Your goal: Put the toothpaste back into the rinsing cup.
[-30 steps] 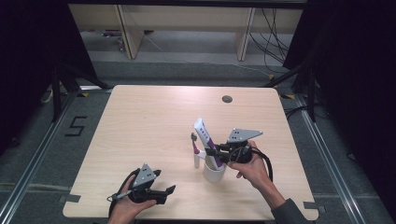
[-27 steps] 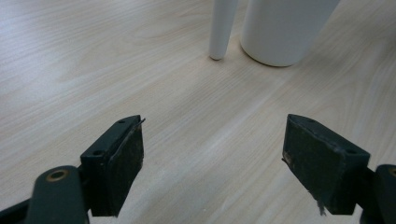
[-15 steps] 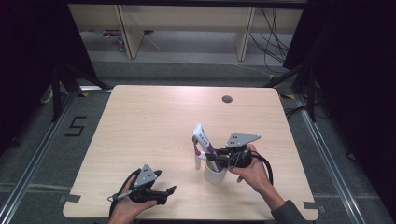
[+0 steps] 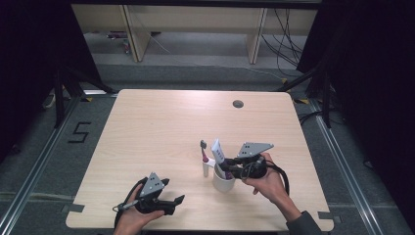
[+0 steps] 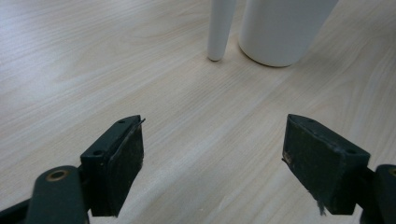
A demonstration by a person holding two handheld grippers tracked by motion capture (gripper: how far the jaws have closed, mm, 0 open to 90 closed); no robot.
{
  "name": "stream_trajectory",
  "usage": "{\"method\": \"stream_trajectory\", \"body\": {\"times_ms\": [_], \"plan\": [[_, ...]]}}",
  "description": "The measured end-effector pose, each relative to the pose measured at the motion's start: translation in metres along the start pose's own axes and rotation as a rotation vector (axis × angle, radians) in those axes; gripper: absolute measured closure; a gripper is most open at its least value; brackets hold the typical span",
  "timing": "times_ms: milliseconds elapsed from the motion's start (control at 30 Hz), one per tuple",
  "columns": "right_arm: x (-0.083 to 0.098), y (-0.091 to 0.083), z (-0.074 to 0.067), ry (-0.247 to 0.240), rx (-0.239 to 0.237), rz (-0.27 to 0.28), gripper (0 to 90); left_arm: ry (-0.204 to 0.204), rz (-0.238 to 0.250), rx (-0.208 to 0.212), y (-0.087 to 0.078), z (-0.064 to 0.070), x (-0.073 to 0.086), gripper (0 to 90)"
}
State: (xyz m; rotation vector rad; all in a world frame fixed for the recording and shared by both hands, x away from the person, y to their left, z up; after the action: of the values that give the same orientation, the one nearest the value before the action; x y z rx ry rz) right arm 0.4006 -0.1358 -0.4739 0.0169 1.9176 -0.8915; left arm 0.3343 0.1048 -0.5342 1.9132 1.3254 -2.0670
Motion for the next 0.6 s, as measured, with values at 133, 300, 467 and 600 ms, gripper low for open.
{"method": "stream_trajectory", "body": {"times_ms": [133, 300, 467, 600], "plan": [[-0.0004, -0.0017, -0.0012, -0.03, 0.012, -0.005, 75.2, -0.002, -0.002, 0.001, -0.0005, 0.0007, 0.0005, 19.9], [0.0004, -0.0012, -0.0015, -0.01, 0.009, -0.007, 74.4, 0.001, -0.007, -0.005, -0.0008, 0.0009, 0.0003, 19.9], [0.0016, 0.0003, -0.004, 0.004, -0.004, -0.019, 73.3, 0.004, -0.003, -0.003, -0.0002, 0.0009, 0.0004, 19.9], [0.0026, -0.0006, -0.0027, 0.02, 0.007, -0.023, 70.6, 0.003, 0.0, 0.001, 0.0001, 0.0007, -0.0001, 19.9]]}}
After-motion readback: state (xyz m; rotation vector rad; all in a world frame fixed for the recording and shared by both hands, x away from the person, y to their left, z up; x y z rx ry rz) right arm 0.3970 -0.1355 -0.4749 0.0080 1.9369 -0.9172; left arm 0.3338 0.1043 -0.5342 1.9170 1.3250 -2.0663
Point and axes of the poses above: each handheld gripper's, and its own axes: y roughly forward along the jaws, x roughly out of its underside, z roughly to its right, the point moved 6 cm from there along y, roughly forward along the jaws, and after that the axes turned 15 degrees about y, right-handed, at the moved point
